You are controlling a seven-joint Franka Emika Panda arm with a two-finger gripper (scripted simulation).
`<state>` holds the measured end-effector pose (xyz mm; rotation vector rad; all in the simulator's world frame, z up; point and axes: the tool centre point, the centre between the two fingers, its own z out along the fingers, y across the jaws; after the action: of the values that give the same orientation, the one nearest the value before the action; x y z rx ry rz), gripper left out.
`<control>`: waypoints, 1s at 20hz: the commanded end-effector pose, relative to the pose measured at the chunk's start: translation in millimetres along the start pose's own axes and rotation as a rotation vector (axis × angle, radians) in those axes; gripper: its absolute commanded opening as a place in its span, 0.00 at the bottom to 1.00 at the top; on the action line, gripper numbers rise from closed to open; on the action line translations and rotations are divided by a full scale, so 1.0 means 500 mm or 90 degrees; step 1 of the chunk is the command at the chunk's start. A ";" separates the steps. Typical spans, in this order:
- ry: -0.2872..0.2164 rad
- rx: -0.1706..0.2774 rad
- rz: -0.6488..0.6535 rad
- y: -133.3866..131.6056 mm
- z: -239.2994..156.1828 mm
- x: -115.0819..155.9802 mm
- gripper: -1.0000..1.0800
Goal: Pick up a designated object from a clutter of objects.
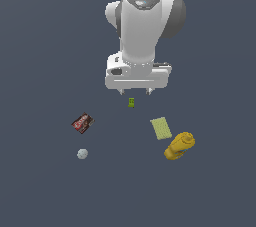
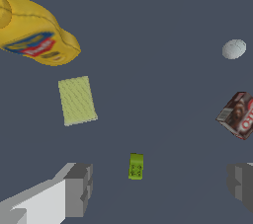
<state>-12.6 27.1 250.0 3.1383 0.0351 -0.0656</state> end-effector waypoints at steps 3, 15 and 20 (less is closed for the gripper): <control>0.004 0.000 0.008 0.001 0.068 -0.021 0.96; 0.015 0.000 0.031 0.004 0.253 -0.121 0.96; 0.020 0.001 0.040 0.005 0.314 -0.174 0.96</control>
<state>-97.6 22.7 104.8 3.1388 -0.0569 -0.0210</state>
